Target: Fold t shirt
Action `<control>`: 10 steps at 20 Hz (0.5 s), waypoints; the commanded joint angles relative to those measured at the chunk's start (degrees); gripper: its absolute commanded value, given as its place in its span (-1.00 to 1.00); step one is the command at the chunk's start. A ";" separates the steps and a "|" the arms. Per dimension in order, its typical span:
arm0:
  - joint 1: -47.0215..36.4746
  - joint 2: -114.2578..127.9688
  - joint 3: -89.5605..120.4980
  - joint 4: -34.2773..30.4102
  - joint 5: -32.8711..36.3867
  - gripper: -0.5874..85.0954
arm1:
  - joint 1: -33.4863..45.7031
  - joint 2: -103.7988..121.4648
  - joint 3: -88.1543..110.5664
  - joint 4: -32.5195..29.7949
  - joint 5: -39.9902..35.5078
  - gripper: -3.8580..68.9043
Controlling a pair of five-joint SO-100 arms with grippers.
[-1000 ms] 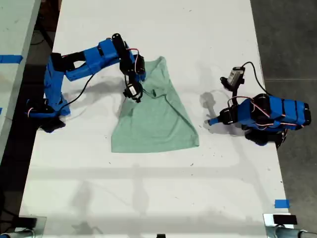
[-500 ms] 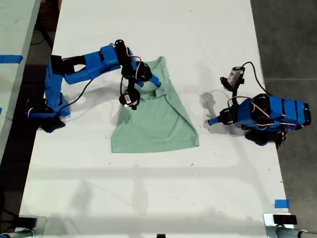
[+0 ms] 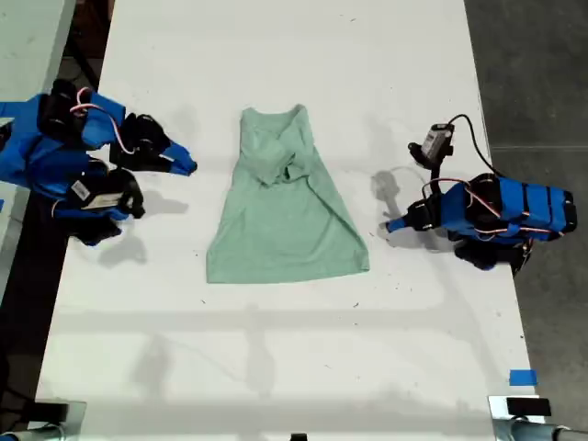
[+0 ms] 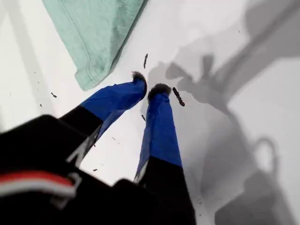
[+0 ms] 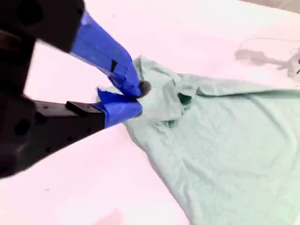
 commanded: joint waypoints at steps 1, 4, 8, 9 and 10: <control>8.26 41.92 36.83 -9.05 -5.98 -0.99 | -0.26 0.35 2.64 -1.32 -0.53 -0.75; 11.34 37.44 47.55 -19.95 -5.27 -0.99 | 0.26 0.35 2.72 -1.49 -0.70 -0.75; 9.58 42.45 58.18 -22.06 -0.18 -0.99 | 0.44 0.35 2.72 -1.58 -0.53 -0.75; 8.35 42.45 60.73 -22.24 0.70 -0.99 | 0.62 0.35 2.72 -1.58 -0.70 -0.75; 6.33 42.45 61.00 -21.97 1.93 -0.99 | 0.62 0.35 2.81 -1.58 -0.62 -0.75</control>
